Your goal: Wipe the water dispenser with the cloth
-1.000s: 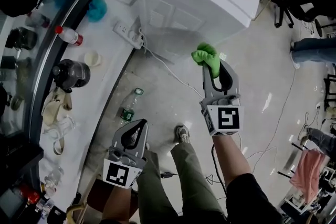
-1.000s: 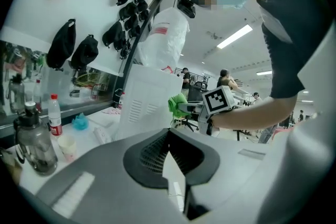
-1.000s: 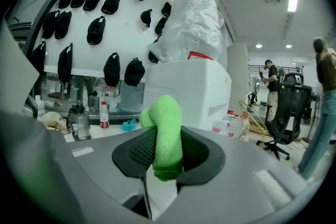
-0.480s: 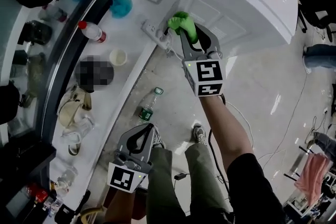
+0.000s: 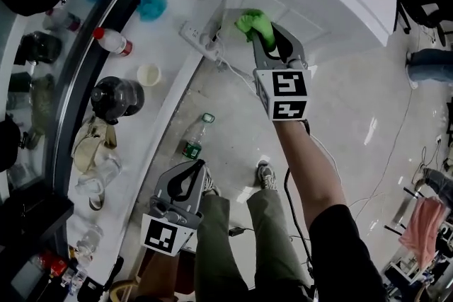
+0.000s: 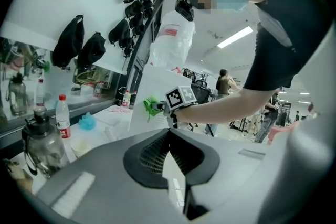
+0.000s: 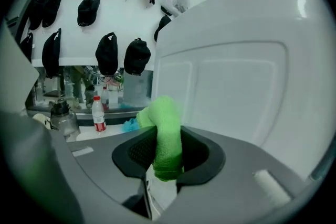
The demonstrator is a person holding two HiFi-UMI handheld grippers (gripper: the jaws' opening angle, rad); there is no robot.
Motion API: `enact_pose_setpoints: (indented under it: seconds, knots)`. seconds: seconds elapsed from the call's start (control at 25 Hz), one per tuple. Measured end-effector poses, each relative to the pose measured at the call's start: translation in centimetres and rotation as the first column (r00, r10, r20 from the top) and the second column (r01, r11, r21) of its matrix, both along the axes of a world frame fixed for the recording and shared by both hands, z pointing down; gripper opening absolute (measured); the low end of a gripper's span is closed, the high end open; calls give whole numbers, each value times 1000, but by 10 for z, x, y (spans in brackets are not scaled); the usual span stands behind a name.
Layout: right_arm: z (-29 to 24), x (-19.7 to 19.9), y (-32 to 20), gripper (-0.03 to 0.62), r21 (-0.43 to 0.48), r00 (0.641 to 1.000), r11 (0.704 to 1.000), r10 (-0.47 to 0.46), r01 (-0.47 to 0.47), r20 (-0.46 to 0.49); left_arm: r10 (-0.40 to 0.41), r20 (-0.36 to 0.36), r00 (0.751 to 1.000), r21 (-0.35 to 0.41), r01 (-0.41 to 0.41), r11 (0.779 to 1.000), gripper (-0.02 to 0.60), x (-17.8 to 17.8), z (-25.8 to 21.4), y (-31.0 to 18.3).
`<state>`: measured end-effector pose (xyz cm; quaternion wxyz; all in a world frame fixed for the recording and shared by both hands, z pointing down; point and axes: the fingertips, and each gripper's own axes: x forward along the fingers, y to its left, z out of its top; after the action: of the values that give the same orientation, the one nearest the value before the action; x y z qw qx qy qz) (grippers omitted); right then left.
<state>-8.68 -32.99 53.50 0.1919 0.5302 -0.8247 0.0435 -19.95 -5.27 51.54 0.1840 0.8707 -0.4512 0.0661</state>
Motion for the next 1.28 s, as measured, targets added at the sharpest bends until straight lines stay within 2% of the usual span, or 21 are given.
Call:
enact_pose_setpoints:
  seconds: [0.44, 0.64, 0.8, 0.88, 0.96, 1.12, 1.28]
  knots:
    - [5, 137, 61, 114, -9, 997, 998, 58, -58, -46, 87, -6, 996, 23, -87, 996, 2, 96, -1, 10]
    - [13, 176, 80, 114, -39, 995, 995, 91, -93, -50, 99, -23, 995, 26, -98, 995, 2, 127, -3, 14]
    - [16, 195, 88, 114, -48, 989, 989, 134, -137, -55, 109, -10, 994, 38, -109, 993, 2, 138, -8, 13]
    - [16, 190, 96, 114, -42, 991, 992, 120, -123, -54, 115, -3, 993, 40, -115, 993, 2, 135, -9, 12]
    - [16, 167, 105, 112, -31, 997, 998, 60, -62, -56, 114, 0, 994, 37, -114, 993, 2, 128, -8, 10]
    - [29, 93, 109, 114, -32, 995, 995, -93, 91, -44, 93, 16, 996, 39, -94, 995, 2, 100, -5, 3]
    - [42, 23, 84, 114, -34, 989, 989, -145, 145, 8, 53, 33, 998, 39, -54, 998, 2, 60, 0, -3]
